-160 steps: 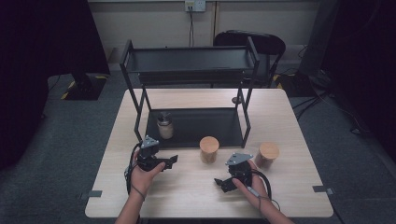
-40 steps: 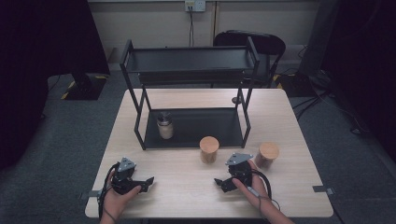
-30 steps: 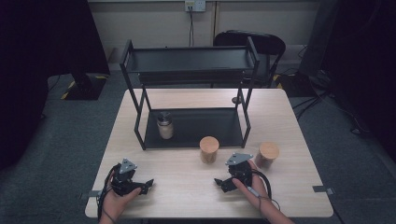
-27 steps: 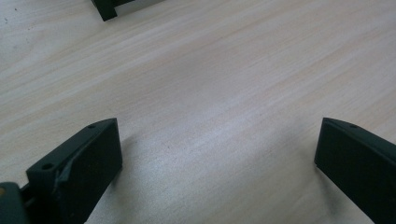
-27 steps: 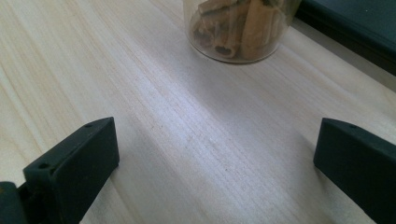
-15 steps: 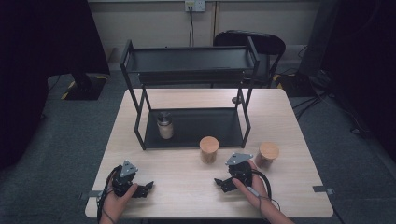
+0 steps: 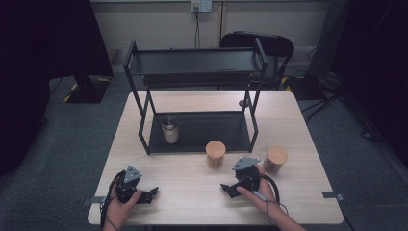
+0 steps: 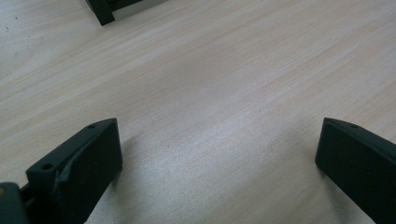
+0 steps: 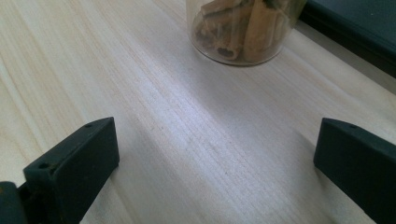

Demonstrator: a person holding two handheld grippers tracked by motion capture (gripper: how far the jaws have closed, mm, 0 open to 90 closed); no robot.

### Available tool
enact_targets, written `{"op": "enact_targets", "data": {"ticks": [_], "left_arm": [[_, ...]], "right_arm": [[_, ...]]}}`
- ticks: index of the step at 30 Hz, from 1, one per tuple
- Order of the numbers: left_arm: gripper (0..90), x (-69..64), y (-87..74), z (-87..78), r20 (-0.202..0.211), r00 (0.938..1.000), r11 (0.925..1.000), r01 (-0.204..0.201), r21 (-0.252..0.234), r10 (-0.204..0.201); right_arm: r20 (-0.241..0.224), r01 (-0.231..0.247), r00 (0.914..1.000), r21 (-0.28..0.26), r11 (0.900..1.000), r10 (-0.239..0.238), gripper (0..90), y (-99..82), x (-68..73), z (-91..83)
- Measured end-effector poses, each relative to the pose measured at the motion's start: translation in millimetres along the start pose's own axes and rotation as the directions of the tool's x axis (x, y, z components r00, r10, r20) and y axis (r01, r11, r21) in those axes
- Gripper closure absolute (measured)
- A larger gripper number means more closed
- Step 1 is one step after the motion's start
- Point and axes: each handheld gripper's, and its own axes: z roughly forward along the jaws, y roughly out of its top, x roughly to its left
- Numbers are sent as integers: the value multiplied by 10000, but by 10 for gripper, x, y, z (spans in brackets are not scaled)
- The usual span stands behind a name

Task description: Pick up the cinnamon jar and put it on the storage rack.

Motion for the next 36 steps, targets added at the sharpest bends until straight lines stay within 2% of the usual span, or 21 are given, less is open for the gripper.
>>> {"op": "enact_targets", "data": {"ticks": [10,14,26,29,36], "left_arm": [[1,0,0,0,1,10000,10000,-8,0,8],[1,0,0,0,0,10000,10000,-8,0,8],[1,0,0,0,1,10000,10000,-9,-1,9],[1,-1,0,0,0,10000,10000,-8,-1,8],[1,0,0,0,-2,10000,10000,-11,0,11]], "right_arm": [[-122,157,9998,113,9998,-155,0,20,-27,4],[11,172,9999,169,9997,-172,9,49,-39,4],[115,83,9999,-250,9997,-80,14,218,-58,51],[60,-125,9999,-404,9991,127,18,256,-87,63],[251,-314,9991,-667,9973,331,24,332,-162,99]]}}
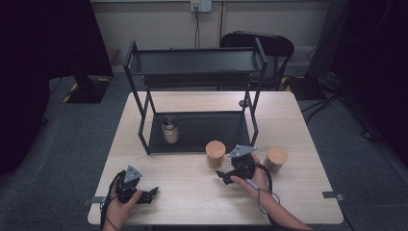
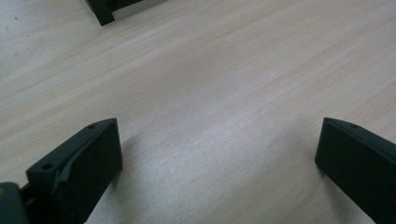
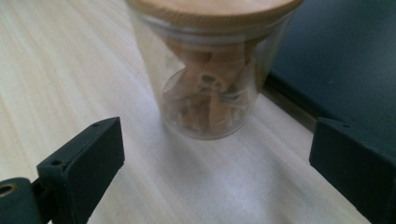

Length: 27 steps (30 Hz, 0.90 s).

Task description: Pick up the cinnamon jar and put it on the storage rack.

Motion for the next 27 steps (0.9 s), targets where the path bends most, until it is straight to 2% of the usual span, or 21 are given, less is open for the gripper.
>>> {"op": "enact_targets", "data": {"ticks": [4,14,27], "left_arm": [[2,-4,0,0,-6,10000,10000,7,-8,-7],[1,-4,0,0,-6,10000,10000,8,-8,-8],[1,-4,0,0,-5,10000,10000,9,-6,-9]], "right_arm": [[-84,-149,9999,-134,9998,148,27,27,-18,47],[-110,-155,9998,-352,9993,151,55,106,-15,154],[-217,-122,9997,-795,9968,105,162,186,-14,268]]}}
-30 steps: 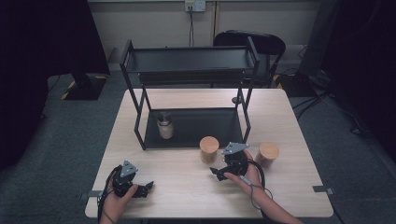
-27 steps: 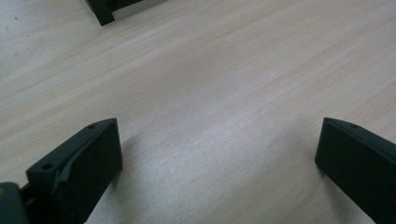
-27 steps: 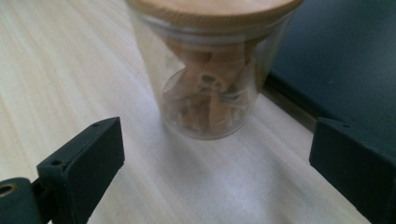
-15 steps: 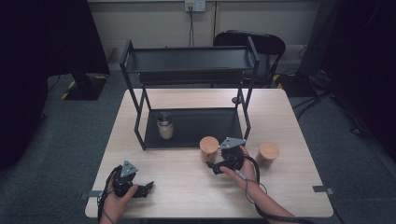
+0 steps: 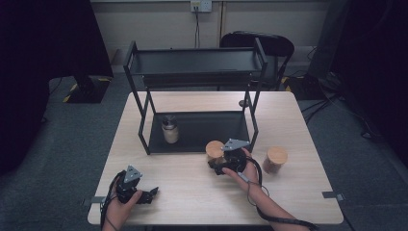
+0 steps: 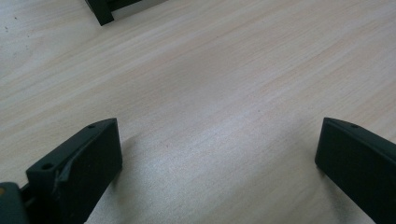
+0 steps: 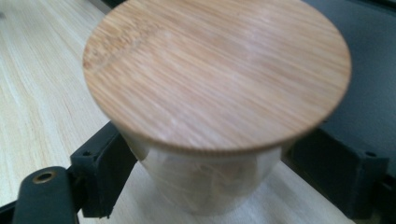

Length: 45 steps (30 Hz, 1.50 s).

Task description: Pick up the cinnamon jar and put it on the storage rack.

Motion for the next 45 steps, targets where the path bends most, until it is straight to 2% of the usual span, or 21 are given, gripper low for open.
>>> {"op": "enact_targets", "data": {"ticks": [8,20,45], "left_arm": [[1,0,0,0,0,10000,10000,1,-2,-1],[1,0,0,0,0,10000,10000,4,-2,-4],[1,0,0,0,2,10000,10000,1,-1,-1]], "right_arm": [[-285,-36,9996,-163,9999,31,240,4,6,20],[-92,406,9991,-123,9991,-407,250,37,20,20],[-347,719,9968,-90,9974,-721,251,270,42,21]]}}
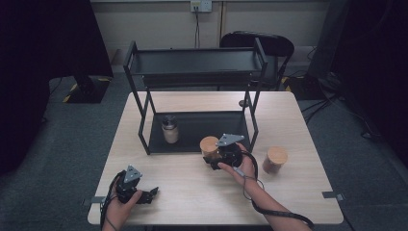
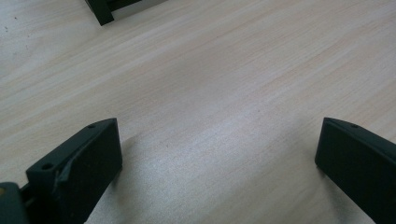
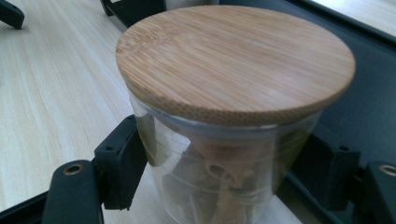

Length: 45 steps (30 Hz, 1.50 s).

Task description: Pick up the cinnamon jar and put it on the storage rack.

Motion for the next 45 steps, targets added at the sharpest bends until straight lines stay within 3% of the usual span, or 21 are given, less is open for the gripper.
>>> {"op": "enact_targets", "data": {"ticks": [9,18,45], "left_arm": [[1,0,0,0,0,10000,10000,-1,3,1],[2,0,0,0,1,10000,10000,-1,3,1],[1,0,0,0,-1,10000,10000,1,0,-1]], "right_arm": [[362,147,9992,-111,9998,-143,252,55,-58,6],[367,-179,9991,-355,9992,192,251,118,-152,22],[332,-412,9985,-679,9968,435,251,274,-184,174]]}}
